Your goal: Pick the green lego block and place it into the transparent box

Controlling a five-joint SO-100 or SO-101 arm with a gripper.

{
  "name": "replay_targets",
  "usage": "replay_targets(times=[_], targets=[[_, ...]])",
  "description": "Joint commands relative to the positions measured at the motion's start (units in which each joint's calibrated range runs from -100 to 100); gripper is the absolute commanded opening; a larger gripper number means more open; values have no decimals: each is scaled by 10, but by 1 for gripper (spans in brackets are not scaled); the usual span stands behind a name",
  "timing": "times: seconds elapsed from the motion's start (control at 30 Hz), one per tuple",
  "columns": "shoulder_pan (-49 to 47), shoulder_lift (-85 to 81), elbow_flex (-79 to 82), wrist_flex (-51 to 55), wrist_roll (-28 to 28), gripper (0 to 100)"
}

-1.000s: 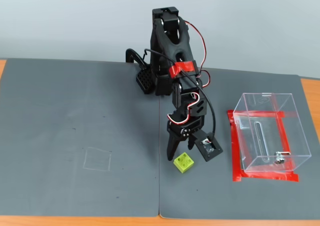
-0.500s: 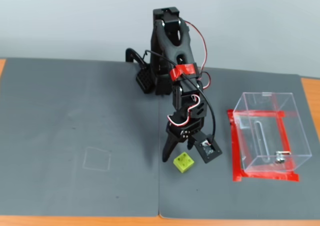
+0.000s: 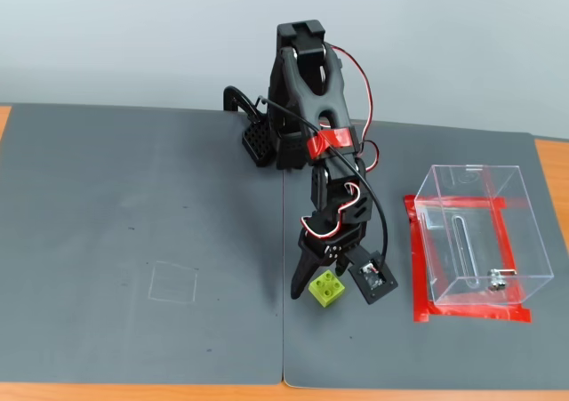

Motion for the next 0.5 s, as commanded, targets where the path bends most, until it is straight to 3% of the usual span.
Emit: replay_targets(times=[0.0,0.47], targets=[[-10,7,-24,-6,-1,38],[-13,85,-62,-7,0,38]])
